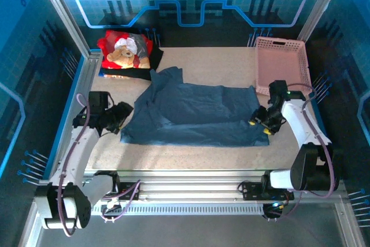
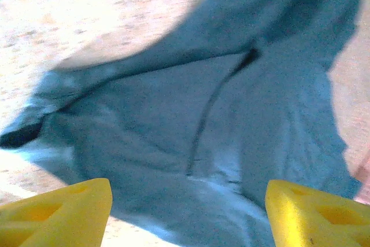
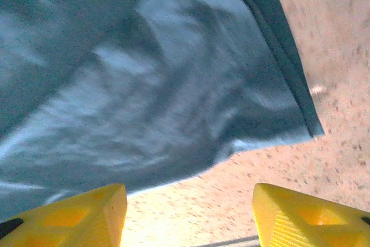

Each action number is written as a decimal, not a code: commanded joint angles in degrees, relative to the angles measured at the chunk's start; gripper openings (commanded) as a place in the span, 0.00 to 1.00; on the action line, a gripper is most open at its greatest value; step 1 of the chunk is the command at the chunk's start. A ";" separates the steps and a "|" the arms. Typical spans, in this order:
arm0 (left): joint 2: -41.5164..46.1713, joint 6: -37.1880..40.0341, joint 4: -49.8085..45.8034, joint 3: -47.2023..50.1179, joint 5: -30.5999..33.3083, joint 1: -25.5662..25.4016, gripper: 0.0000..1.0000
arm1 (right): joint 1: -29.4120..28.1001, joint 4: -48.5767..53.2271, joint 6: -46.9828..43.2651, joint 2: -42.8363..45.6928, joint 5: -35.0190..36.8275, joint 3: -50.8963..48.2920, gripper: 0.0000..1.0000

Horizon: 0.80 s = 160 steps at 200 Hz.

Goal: Fold and stack the t-shirts

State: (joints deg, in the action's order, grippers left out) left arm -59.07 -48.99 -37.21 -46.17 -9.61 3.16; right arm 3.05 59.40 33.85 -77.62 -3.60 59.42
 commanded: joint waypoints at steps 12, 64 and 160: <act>-4.95 2.14 4.64 -4.66 -2.89 -6.25 0.73 | -0.22 -2.42 -2.99 -6.75 -4.14 2.33 0.60; -19.23 7.05 3.16 -11.63 -3.20 -18.50 0.71 | -4.13 -8.93 -7.48 -10.10 -8.13 1.45 0.75; -29.27 -3.26 5.45 -7.08 -4.03 -21.97 0.60 | -7.33 -13.52 -14.51 0.12 -13.57 -4.75 0.95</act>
State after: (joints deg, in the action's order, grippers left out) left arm -87.94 -46.81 -33.41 -57.36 -11.88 -18.44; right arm -3.01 48.38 22.37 -82.32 -12.62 55.55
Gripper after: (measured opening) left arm 0.599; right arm 0.926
